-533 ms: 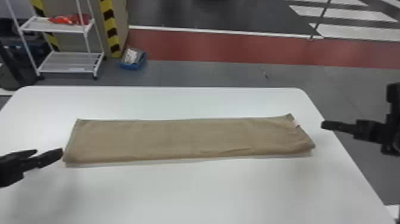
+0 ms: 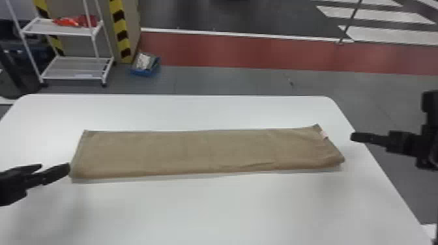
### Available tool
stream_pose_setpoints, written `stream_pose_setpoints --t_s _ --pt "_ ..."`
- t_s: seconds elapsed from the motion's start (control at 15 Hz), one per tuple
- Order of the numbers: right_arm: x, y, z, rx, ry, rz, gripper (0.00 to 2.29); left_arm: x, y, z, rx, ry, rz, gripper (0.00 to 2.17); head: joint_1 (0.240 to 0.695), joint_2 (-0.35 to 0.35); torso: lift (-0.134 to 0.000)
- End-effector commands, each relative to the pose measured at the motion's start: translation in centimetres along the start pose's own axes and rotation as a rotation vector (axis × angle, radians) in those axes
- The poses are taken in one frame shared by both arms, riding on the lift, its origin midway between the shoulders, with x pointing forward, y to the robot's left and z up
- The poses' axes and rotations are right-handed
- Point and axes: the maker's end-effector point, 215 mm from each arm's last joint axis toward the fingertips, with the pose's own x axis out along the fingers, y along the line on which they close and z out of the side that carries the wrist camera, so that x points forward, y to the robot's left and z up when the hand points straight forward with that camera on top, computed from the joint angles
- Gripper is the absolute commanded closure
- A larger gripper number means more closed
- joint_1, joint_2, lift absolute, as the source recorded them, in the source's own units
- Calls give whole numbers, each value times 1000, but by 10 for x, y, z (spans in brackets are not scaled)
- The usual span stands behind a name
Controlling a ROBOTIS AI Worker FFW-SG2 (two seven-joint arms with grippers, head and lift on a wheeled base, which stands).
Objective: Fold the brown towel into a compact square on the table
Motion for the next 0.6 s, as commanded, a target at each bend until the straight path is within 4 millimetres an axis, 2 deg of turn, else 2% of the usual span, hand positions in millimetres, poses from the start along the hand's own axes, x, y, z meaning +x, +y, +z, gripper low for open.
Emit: stream_pose_setpoints --t_s 0.0,0.2,0.53 --pt "0 1 -1 -1 3 1 181 1 -2 -1 4 4 -3 194 695 -122 -124" --pt "1 2 0 -4 3 1 181 6 -9 -1 9 10 -9 194 695 -125 -124" --pt "1 1 -2 -4 4 0 181 29 -36 14 0 -7 -23 194 695 -140 -124"
